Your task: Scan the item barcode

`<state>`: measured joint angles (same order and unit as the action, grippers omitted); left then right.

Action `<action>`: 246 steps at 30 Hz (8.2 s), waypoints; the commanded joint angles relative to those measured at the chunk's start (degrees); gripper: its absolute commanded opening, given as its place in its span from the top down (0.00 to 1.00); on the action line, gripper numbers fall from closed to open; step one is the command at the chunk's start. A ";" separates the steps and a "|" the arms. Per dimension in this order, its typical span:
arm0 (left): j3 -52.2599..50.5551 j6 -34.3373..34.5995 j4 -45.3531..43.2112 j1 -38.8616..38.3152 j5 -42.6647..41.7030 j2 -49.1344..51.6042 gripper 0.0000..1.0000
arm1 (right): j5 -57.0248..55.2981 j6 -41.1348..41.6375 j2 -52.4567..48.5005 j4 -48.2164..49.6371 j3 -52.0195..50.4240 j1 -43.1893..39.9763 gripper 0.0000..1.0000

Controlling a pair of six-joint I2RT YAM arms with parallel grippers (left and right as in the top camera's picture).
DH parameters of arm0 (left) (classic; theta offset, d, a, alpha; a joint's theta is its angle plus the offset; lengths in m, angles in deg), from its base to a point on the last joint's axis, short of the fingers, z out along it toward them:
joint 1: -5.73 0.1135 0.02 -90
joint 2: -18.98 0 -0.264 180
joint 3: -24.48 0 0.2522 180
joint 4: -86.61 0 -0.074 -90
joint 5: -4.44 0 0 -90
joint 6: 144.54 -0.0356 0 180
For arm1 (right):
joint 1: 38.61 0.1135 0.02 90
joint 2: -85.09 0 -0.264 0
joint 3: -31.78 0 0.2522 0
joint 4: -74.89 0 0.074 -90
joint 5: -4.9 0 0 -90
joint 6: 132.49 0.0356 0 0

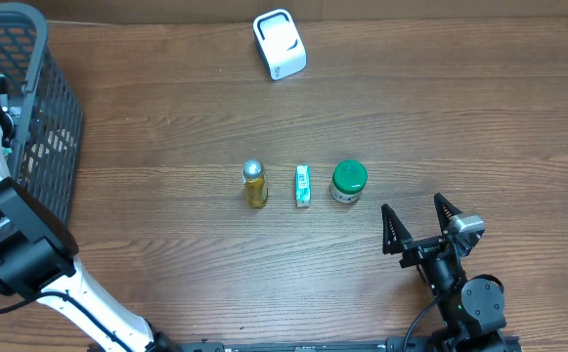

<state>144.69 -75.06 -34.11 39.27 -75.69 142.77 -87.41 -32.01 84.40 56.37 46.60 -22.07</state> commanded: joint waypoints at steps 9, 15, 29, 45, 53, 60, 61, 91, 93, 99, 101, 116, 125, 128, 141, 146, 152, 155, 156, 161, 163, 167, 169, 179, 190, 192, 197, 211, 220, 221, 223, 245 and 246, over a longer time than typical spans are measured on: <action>-3.19 -5.20 0.92 0.42 -2.03 1.46 0.08 | 0.02 0.00 0.50 0.13 -0.59 -0.22 0.00; -7.41 -4.74 0.07 0.42 -2.43 1.46 0.30 | 0.04 0.00 0.50 0.13 -0.59 -0.22 0.00; 1.73 10.54 1.99 0.09 -3.82 -5.86 0.96 | 0.02 0.00 0.50 0.13 -0.59 -0.22 0.00; 11.10 30.10 10.73 -1.70 -19.96 -39.95 0.96 | 0.04 0.00 0.50 0.13 -0.59 -0.22 0.00; 10.51 31.04 29.86 -12.61 -25.07 -43.25 0.96 | 0.04 0.00 0.50 0.13 -0.59 -0.22 0.00; 9.92 30.82 35.43 -19.56 -35.69 -41.53 0.96 | 0.02 0.00 0.50 0.13 -0.59 -0.22 0.00; 9.90 30.82 36.63 -20.65 -35.89 -40.96 0.96 | 0.04 0.00 0.50 0.13 -0.59 -0.22 0.00; -0.31 52.65 40.26 -45.11 3.23 -22.53 0.96 | 0.02 0.00 0.50 0.13 -0.59 -0.22 0.00; -6.05 52.22 36.92 -45.48 3.21 -22.53 0.96 | 0.04 0.00 0.50 0.13 -0.59 -0.22 0.00; -19.98 52.26 25.73 -45.62 2.10 -22.53 0.96 | 0.04 0.00 0.50 0.13 -0.59 -0.22 0.00; -23.08 52.50 23.34 -45.66 1.73 -22.53 0.96 | 0.04 0.00 0.50 0.13 -0.59 -0.22 0.00; -37.97 52.22 6.05 -45.68 0.94 -22.53 0.80 | 0.04 0.00 0.50 0.13 -0.59 -0.22 0.00; -32.98 46.60 9.40 -44.98 0.59 -22.56 0.53 | 0.04 0.00 0.50 0.13 -0.59 -0.22 0.00; -27.08 45.33 12.61 -44.74 0.61 -22.56 0.50 | 0.04 0.00 0.50 0.13 -0.59 -0.22 0.00; 23.12 21.40 19.34 -33.22 19.26 -22.56 0.01 | 0.04 0.00 0.50 0.13 -0.59 -0.22 0.00; 23.37 16.39 15.50 -24.55 18.56 -22.18 0.00 | 0.04 0.00 0.50 0.11 -0.59 -0.22 0.00; 23.30 13.84 18.03 -11.85 10.75 -18.47 0.06 | 0.04 0.00 0.50 0.13 -0.59 -0.22 0.00; 23.30 13.35 20.24 -6.21 6.03 -14.45 0.06 | 0.04 0.00 0.50 0.13 -0.59 -0.22 0.00; 23.30 13.38 20.87 -4.92 4.44 -13.29 0.08 | 0.02 0.00 0.50 0.13 -0.59 -0.22 0.00; 23.30 13.77 24.04 -0.50 -1.14 -5.66 0.19 | 0.04 0.00 0.50 0.13 -0.59 -0.22 0.00; 23.30 13.90 24.28 -0.13 -1.09 -2.99 0.21 | 0.04 0.00 0.50 0.13 -0.59 -0.22 0.00; 23.30 13.88 24.26 0.20 -0.90 1.60 0.25 | 0.04 0.00 0.50 0.13 -0.59 -0.22 0.00; 23.30 13.81 24.04 0.20 -0.87 3.93 0.27 | 0.04 0.00 0.50 0.13 -0.59 -0.22 0.00; 23.30 13.86 21.09 0.22 3.30 13.84 0.35 | 0.04 0.00 0.50 0.13 -0.59 -0.22 0.00; 23.30 10.51 12.13 0.48 3.61 16.46 0.25 | 0.04 0.00 0.50 0.13 -0.59 -0.22 0.00; 23.23 10.36 10.91 0.63 3.56 16.48 0.26 | 0.04 0.00 0.50 0.13 -0.59 -0.22 0.00; 22.95 7.45 9.62 0.94 0.63 17.44 0.27 | 0.04 0.00 0.50 0.13 -0.59 -0.22 0.00; 22.93 8.83 8.63 4.68 0.94 23.08 0.18 | 0.02 0.00 0.50 0.13 -0.59 -0.22 0.00; 22.93 9.40 10.82 3.93 -5.46 23.08 0.81 | 0.04 0.00 0.50 0.13 -0.59 -0.22 0.00; 22.93 9.42 11.04 3.56 -5.92 23.08 0.82 | 0.04 0.00 0.50 0.13 -0.59 -0.22 0.00; 22.93 9.90 11.23 2.49 -5.88 22.82 0.83 | 0.04 0.00 0.50 0.13 -0.59 -0.22 0.00; 27.02 10.78 12.24 -0.33 -12.68 20.74 0.22 | 0.04 0.00 0.50 0.13 -0.59 -0.22 0.00; 27.04 9.79 11.82 -0.37 -12.68 20.74 0.23 | 0.04 0.00 0.50 0.13 -0.59 -0.22 0.00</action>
<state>171.05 -62.21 -21.39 38.81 -86.88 162.68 -87.43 -32.01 84.40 56.37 46.60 -22.07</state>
